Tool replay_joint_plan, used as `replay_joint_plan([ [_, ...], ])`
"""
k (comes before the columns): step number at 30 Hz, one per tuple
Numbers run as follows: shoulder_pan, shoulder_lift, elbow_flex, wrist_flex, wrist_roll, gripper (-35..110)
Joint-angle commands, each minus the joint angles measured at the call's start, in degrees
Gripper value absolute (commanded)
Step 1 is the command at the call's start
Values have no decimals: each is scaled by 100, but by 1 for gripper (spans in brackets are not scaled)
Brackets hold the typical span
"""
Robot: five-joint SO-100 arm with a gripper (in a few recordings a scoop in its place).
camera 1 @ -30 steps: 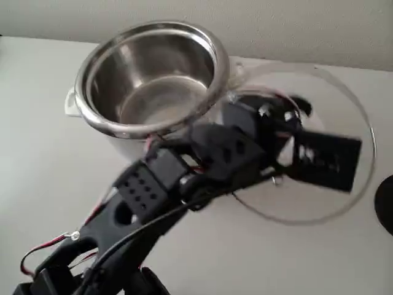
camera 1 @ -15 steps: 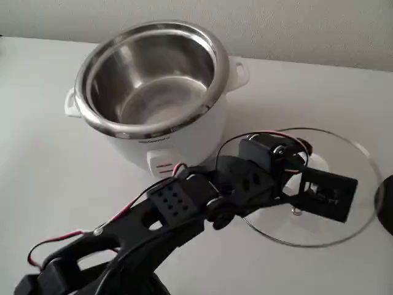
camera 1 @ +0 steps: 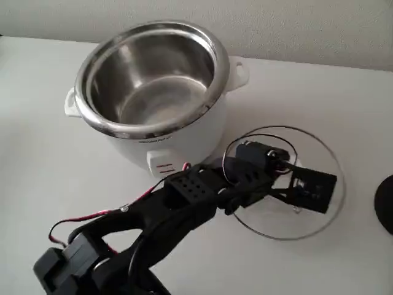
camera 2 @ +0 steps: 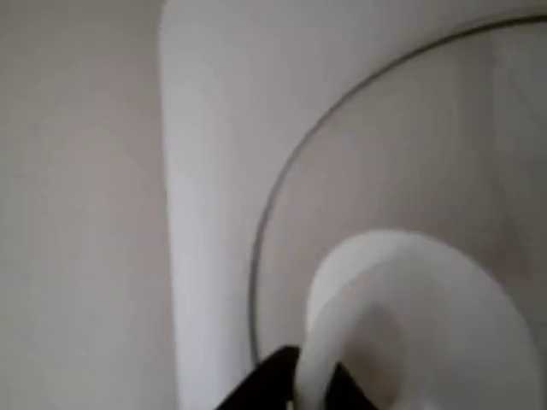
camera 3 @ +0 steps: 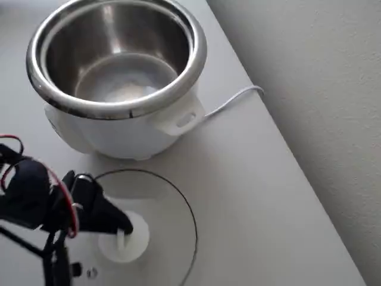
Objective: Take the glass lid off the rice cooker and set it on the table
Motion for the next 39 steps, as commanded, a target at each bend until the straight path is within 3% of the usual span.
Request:
replay_joint_plan([
  [1, -88, 35, -158, -308, 97, 0],
  [9, -105, -633, -246, -404, 202, 4],
  [19, -114, -879, -255, 53, 483, 23],
  [39, -448, 2232, -290, 3727, 475, 26],
])
